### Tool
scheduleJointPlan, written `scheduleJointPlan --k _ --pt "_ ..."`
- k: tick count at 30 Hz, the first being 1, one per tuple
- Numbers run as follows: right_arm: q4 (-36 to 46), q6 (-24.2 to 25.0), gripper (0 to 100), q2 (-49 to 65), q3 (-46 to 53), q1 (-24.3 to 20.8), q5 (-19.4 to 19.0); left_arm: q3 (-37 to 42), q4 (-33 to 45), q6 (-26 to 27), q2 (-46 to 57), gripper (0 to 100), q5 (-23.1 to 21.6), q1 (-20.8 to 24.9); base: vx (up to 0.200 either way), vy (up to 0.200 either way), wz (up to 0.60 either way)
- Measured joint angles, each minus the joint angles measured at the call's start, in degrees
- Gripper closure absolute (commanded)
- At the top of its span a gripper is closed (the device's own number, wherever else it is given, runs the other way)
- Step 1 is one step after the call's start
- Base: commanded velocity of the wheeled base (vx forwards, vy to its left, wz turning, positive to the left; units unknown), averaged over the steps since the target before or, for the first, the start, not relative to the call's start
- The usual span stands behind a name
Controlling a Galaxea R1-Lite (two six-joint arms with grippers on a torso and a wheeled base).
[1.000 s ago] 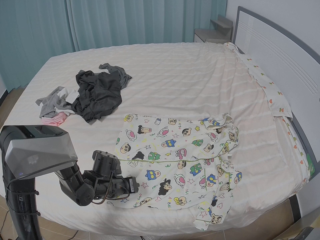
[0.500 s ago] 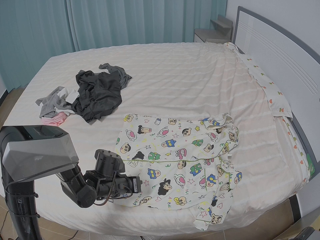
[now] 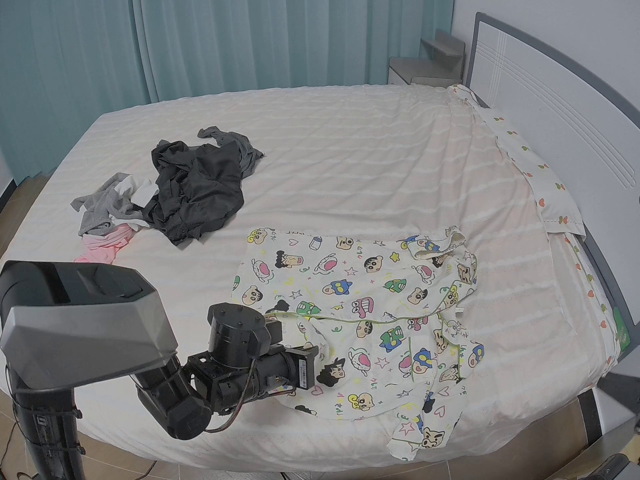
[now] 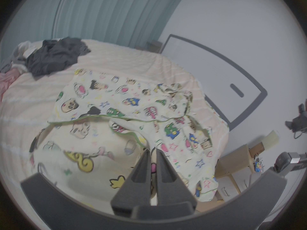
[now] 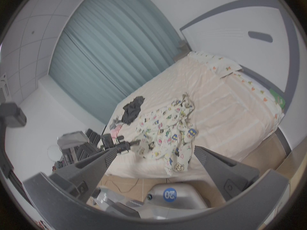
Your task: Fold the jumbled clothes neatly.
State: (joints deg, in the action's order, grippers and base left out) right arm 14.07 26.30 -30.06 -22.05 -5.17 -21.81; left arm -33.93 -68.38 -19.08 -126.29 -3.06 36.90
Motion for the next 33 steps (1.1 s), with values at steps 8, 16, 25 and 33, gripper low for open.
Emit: scheduleJointPlan --k 8,16,25,33 --pt "-2.74 -1.85 0 -1.61 6.81 -3.04 -1.95 4.85 -10.80 1.29 -2.07 0 0.57 4.08 0.000 0.000 0.00" --pt "-2.88 -1.96 0 -3.64 8.13 -3.47 -2.08 9.29 -20.31 1.35 -6.73 0 0.28 5.90 0.000 0.000 0.00" --pt "-2.85 -2.49 0 -3.91 9.48 -3.49 -2.08 13.51 -20.58 1.45 -8.05 0 0.60 5.07 0.000 0.000 0.00" --pt "-2.85 -2.55 0 -3.75 10.05 -3.51 -2.11 11.56 -20.60 -0.11 -3.72 0 0.83 -1.55 0.000 0.000 0.00"
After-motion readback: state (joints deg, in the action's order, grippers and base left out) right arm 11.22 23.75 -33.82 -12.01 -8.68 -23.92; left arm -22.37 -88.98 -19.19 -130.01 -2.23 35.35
